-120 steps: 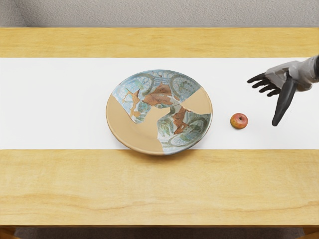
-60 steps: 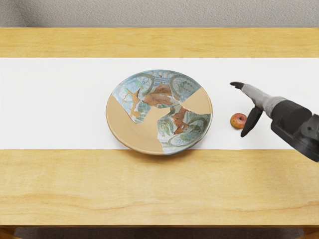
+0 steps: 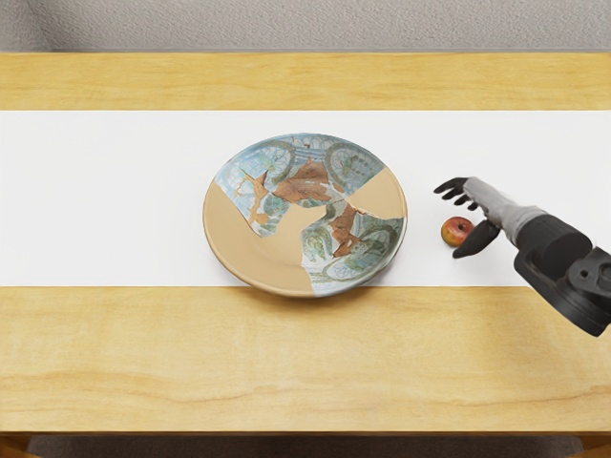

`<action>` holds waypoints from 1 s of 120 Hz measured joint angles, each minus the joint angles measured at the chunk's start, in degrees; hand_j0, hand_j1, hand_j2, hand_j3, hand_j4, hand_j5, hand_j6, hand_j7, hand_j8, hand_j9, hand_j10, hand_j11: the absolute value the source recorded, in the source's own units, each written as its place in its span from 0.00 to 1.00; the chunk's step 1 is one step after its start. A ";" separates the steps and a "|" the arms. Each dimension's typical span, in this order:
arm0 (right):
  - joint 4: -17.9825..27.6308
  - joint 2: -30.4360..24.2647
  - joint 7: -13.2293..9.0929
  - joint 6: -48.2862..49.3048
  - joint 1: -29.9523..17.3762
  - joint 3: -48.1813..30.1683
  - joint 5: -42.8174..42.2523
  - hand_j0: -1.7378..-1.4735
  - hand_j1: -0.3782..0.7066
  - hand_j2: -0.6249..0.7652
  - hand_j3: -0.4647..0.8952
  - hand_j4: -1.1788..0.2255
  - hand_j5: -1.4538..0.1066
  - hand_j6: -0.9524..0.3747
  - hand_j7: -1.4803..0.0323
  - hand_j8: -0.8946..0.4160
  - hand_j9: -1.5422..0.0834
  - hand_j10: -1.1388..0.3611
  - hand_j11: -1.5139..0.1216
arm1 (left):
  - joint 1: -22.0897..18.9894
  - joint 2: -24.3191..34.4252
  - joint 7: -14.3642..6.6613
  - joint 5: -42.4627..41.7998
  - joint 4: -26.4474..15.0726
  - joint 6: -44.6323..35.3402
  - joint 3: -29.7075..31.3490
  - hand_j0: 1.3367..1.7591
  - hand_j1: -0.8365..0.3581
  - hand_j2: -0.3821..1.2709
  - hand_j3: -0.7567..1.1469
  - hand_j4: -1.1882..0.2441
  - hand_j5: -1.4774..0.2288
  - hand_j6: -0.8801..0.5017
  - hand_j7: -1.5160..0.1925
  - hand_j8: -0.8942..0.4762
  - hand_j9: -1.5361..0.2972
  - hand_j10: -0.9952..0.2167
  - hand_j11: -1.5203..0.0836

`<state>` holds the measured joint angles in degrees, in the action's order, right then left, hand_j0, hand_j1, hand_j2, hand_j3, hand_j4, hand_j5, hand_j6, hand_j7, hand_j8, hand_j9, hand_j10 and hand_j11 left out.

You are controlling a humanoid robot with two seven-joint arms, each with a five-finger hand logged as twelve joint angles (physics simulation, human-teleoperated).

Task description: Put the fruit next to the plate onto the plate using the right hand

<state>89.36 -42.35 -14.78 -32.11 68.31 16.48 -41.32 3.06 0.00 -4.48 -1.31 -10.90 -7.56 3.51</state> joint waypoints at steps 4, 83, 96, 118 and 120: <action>-0.25 0.02 0.00 -0.09 -0.25 -0.01 0.04 0.30 0.38 0.41 0.34 0.61 0.66 0.47 0.70 0.44 0.69 0.54 0.67 | 0.00 0.00 0.00 0.00 0.00 0.00 0.00 0.76 0.98 0.23 0.40 0.82 0.86 0.63 0.88 0.65 0.83 0.81 0.94; -2.44 2.60 -0.18 0.11 -2.18 -0.15 -0.09 0.31 0.61 0.43 0.34 0.44 0.51 0.31 0.52 0.39 0.53 0.48 0.50 | -0.03 0.00 0.00 0.00 0.00 0.00 0.00 0.76 0.98 0.23 0.40 0.82 0.86 0.63 0.88 0.65 0.83 0.81 0.94; -2.45 2.67 -0.20 0.92 -1.81 -0.21 0.06 0.31 0.61 0.47 0.34 0.43 0.49 0.30 0.50 0.39 0.51 0.47 0.48 | 0.00 0.00 0.00 0.00 0.00 0.00 0.00 0.76 0.98 0.23 0.40 0.82 0.86 0.63 0.88 0.65 0.83 0.81 0.94; -2.35 2.46 -0.14 2.27 -1.22 -0.58 0.20 0.31 0.59 0.52 0.34 0.43 0.47 0.29 0.49 0.37 0.50 0.44 0.47 | 0.01 0.00 0.00 0.00 0.00 0.00 0.00 0.76 0.98 0.23 0.40 0.82 0.86 0.63 0.88 0.65 0.83 0.81 0.94; -2.33 2.41 -0.15 2.38 -1.11 -0.60 0.23 0.31 0.59 0.52 0.34 0.43 0.47 0.29 0.49 0.36 0.50 0.43 0.47 | -0.01 0.00 0.00 0.00 0.00 0.00 0.00 0.76 0.98 0.23 0.40 0.82 0.86 0.63 0.88 0.65 0.83 0.81 0.94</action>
<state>87.02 -39.94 -14.93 -29.73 67.20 15.88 -41.09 3.05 0.00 -4.48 -1.31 -10.90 -7.56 3.51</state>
